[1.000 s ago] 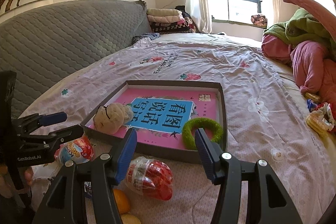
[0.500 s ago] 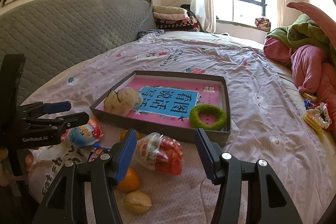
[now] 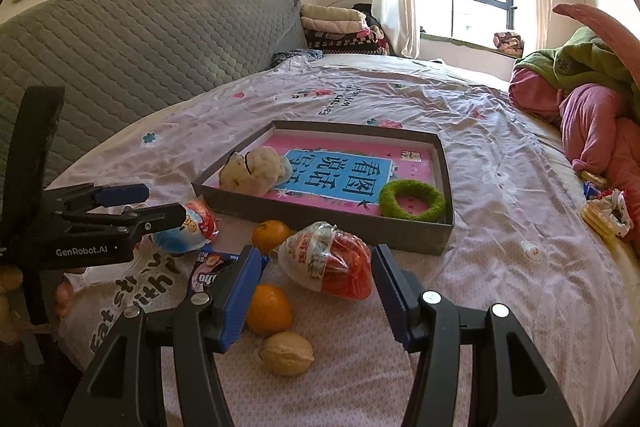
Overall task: Organize objects
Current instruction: 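Withdraw both open tools from the tray back toward the remaining items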
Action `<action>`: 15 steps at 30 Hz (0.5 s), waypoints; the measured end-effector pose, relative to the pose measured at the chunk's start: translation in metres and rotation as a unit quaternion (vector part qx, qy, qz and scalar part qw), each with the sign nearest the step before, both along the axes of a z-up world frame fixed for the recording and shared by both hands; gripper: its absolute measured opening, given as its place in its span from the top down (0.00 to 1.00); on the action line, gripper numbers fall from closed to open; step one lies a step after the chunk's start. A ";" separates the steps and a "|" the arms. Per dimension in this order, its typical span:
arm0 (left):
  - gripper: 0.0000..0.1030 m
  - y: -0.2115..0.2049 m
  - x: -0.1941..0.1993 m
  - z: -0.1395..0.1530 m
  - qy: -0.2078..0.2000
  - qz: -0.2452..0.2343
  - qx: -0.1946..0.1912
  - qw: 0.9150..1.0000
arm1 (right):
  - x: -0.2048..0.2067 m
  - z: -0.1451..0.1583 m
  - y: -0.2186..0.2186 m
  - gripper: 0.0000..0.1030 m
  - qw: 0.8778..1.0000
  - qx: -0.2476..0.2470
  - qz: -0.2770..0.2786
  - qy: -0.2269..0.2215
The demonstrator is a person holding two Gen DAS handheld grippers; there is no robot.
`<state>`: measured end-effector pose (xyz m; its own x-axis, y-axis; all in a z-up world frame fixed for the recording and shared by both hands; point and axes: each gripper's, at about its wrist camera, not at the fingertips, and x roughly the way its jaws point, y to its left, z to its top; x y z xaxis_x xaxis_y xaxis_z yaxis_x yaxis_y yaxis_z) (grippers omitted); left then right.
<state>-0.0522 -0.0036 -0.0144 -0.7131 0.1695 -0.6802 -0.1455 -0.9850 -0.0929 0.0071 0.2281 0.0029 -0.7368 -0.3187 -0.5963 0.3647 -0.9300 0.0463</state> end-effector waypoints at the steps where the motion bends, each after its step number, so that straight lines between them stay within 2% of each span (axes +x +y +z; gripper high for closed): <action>1: 0.26 0.001 0.000 0.000 0.000 -0.001 -0.001 1.000 | 0.001 0.000 0.000 0.45 1.000 0.000 0.000 -0.001; 15: 0.26 0.004 0.014 0.000 -0.004 0.000 -0.005 1.000 | 0.017 -0.001 0.004 0.44 1.000 -0.002 -0.001 -0.012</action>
<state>-0.0378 0.0001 -0.0144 -0.7078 0.1623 -0.6876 -0.1444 -0.9859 -0.0841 0.0237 0.2322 0.0014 -0.7223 -0.3196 -0.6133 0.3615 -0.9305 0.0591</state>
